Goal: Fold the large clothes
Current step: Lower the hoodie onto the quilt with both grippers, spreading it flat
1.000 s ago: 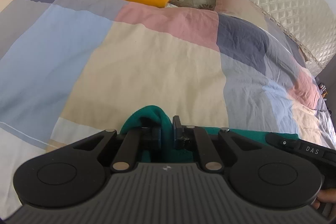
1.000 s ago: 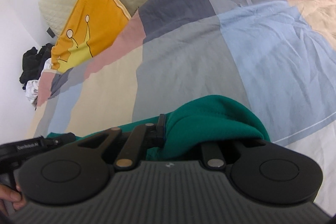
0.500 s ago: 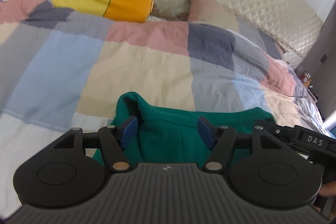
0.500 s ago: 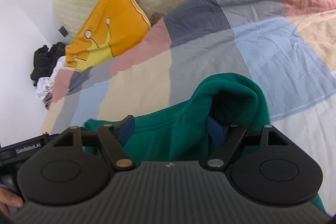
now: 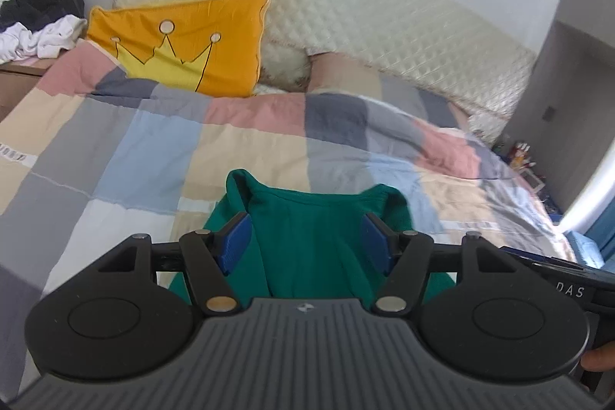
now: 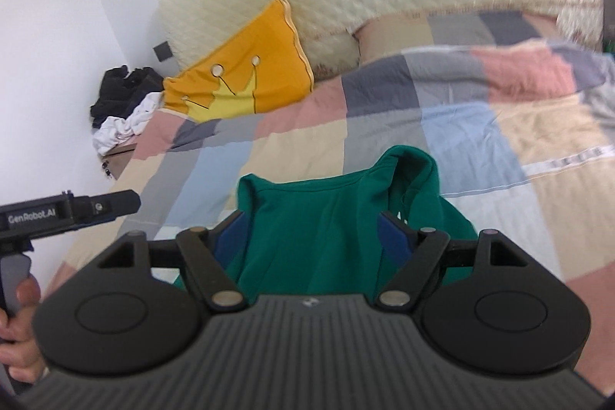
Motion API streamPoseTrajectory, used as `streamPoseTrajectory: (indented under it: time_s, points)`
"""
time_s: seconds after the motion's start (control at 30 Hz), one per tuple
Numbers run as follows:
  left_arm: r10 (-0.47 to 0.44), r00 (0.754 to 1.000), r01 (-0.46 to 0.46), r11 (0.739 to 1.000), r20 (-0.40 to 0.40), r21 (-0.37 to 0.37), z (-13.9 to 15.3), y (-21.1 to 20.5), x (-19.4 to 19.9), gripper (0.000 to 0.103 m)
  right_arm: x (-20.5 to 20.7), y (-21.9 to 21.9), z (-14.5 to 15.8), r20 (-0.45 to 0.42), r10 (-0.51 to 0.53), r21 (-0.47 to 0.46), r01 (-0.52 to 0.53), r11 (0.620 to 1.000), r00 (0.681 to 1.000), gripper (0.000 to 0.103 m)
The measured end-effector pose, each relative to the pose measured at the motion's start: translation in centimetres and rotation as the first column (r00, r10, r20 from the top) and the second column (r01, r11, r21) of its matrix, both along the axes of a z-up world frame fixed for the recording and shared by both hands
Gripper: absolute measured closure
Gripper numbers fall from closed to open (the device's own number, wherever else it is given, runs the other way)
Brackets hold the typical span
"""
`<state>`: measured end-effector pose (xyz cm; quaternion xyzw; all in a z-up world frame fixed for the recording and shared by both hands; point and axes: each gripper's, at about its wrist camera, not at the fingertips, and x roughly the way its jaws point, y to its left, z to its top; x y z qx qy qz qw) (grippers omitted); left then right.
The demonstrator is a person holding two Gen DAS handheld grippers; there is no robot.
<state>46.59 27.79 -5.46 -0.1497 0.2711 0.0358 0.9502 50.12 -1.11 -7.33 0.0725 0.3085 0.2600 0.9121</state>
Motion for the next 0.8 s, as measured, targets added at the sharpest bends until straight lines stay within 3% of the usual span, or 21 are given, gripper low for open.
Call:
streamPoseTrajectory:
  time_s: [0.23,0.43,0.67,0.8]
  points:
    - [-0.011,0.998,0.007,0.998,0.059,0.057,3.0,-3.8,-11.0,0.034,-9.1,-1.8,3.0,0.086,0.020,-0.020,-0.019,1.000,0.996,0.026]
    - [-0.028,0.995,0.021,0.997,0.094,0.074,3.6,-6.7,-19.2,0.034,-15.6,-2.9,3.1,0.124,0.032,-0.025,-0.029,0.999,0.992,0.027]
    - [-0.060,0.995,0.050,0.991,0.076,0.125,0.9,-10.4,-25.4,0.034,-20.9,-4.6,0.5,0.154,0.026,-0.021,-0.023,1.000,0.988,0.027]
    - [-0.071,0.997,0.067,0.992,0.028,0.111,-2.1,-11.3,-26.9,0.034,-22.9,-5.6,-1.9,0.163,0.008,-0.013,-0.006,1.000,0.987,0.027]
